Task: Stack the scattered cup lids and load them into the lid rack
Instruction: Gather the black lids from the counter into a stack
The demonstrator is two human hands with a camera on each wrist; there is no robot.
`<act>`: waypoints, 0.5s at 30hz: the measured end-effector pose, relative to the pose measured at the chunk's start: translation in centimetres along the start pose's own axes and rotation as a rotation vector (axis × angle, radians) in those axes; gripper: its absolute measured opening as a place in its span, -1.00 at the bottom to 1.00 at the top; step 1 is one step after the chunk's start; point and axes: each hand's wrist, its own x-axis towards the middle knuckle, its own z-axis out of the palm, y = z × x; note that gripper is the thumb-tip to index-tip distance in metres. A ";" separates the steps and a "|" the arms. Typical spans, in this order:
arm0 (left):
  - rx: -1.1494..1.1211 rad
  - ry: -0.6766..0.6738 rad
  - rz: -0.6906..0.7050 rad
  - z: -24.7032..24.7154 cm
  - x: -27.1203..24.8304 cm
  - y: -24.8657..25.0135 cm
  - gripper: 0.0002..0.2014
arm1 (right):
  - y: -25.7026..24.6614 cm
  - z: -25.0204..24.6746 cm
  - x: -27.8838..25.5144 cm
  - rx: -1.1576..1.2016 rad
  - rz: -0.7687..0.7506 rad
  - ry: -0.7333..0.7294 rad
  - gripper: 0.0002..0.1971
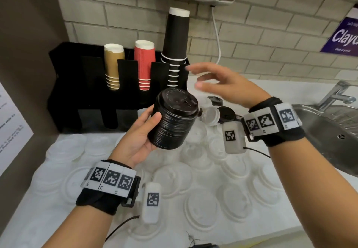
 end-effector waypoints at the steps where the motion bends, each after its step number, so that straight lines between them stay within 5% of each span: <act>1: -0.006 0.014 0.008 -0.2 0.1 0.3 -0.35 | 1.3 -0.7 0.5 0.022 0.056 0.087 -0.68; 4: 0.006 0.030 0.048 -0.7 0.4 1.1 -0.31 | 6.7 -2.7 2.4 -0.093 0.340 0.206 -0.73; 8: 0.037 0.035 0.082 -1.2 0.6 1.6 -0.41 | 14.1 -3.7 3.6 -0.456 0.725 -0.026 -0.58; 11: 0.070 0.021 0.095 -1.3 0.8 1.7 -0.48 | 17.2 -3.1 3.3 -0.594 0.812 -0.137 -0.35; 15: 0.073 0.027 0.115 -1.4 1.1 1.4 -0.58 | 19.8 -1.9 3.6 -0.676 0.749 -0.192 -0.16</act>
